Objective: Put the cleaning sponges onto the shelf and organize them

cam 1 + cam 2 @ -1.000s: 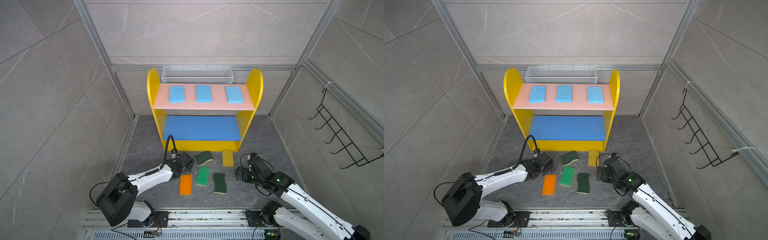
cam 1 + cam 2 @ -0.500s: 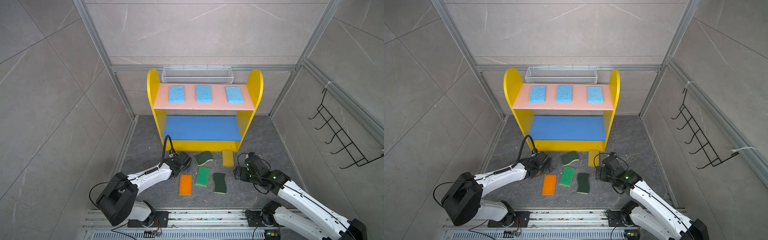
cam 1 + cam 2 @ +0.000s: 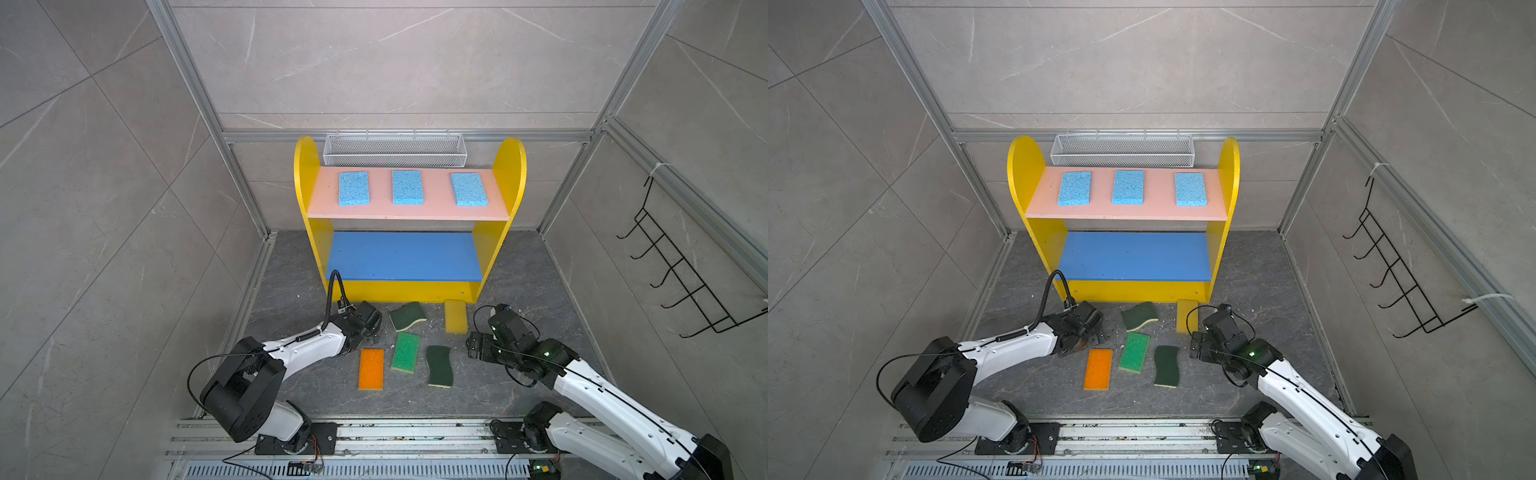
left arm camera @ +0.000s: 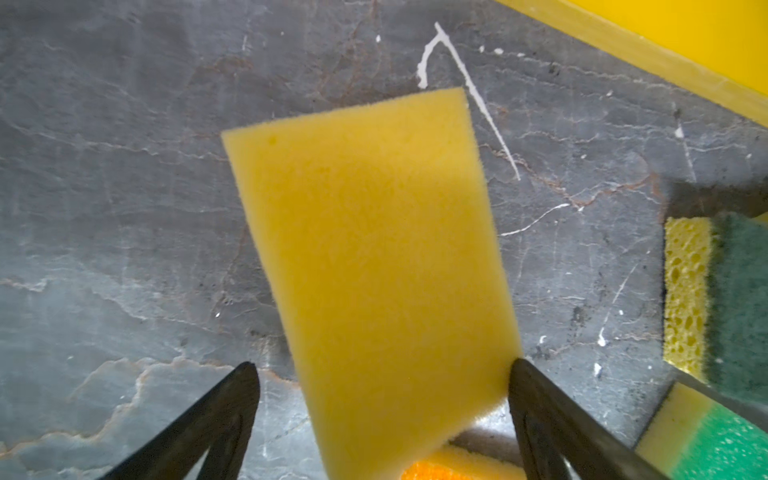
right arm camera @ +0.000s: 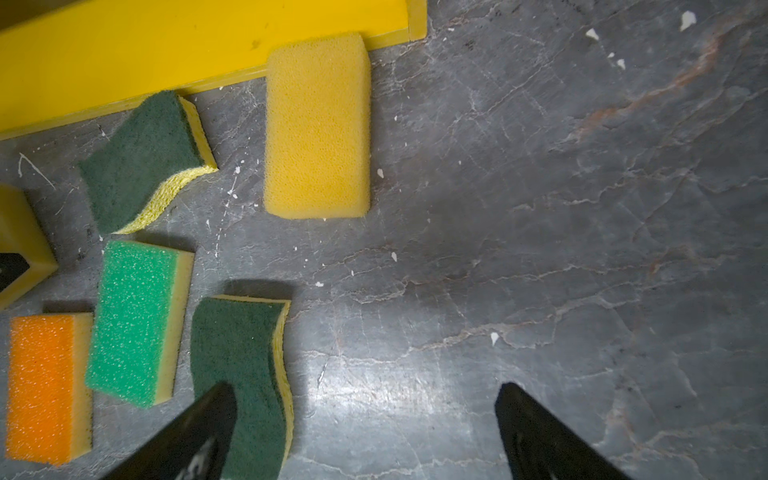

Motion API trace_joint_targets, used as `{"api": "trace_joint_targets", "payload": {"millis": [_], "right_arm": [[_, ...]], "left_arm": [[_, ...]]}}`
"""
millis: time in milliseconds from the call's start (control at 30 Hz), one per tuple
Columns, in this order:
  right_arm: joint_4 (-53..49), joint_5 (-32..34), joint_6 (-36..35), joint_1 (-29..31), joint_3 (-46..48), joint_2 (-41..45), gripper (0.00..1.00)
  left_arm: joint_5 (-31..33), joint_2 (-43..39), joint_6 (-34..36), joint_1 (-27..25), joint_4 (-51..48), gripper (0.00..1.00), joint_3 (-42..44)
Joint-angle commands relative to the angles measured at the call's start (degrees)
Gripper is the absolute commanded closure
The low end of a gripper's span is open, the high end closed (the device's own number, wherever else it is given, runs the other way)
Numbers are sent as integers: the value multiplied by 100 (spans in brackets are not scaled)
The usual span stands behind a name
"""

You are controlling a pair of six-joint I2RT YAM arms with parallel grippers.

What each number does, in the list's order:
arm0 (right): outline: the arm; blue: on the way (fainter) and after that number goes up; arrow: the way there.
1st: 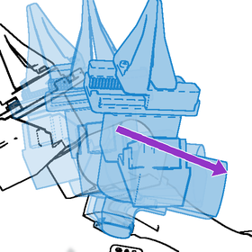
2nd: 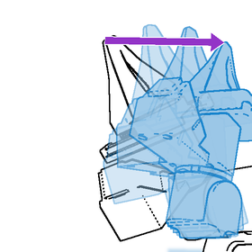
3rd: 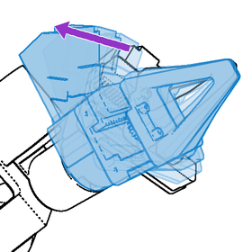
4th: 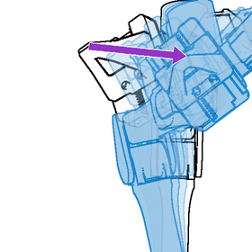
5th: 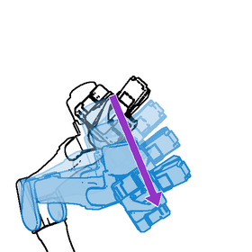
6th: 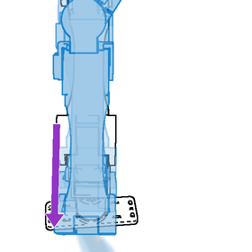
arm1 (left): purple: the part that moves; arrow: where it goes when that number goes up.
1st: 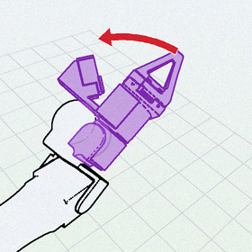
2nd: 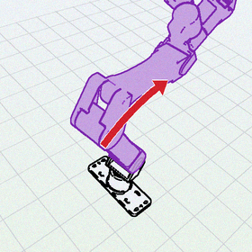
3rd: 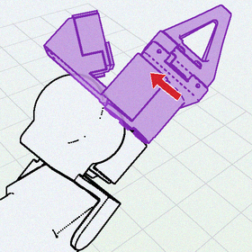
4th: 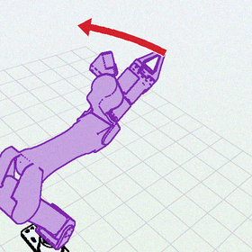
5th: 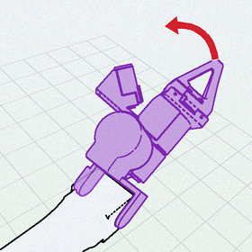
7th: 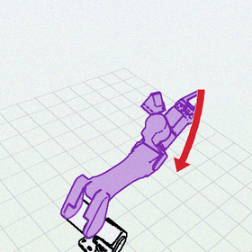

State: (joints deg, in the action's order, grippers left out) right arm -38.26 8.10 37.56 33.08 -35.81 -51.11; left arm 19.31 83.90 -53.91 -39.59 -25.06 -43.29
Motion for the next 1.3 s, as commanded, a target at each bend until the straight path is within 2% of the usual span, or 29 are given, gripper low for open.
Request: {"api": "trace_joint_targets", "payload": {"millis": [0, 200, 633, 1067, 1267], "right_arm": [[18, -28, 27, -2, 29, 40, 1], [-12, -14, 8, 5, 52, 101, 1], [17, -23, -36, 5, 63, 115, 1], [-63, -30, -125, 3, 13, 260, 1], [-91, -1, -126, 4, 26, 338, 1]], "left_arm": [[54, 127, -91, 39, 16, 5, -180], [63, -20, -304, 43, 112, 6, 101], [257, -884, -167, 52, -166, 6, 284], [106, -40, -41, 105, -132, 4, -150], [21, 86, -17, 163, -91, 4, -224]]}}
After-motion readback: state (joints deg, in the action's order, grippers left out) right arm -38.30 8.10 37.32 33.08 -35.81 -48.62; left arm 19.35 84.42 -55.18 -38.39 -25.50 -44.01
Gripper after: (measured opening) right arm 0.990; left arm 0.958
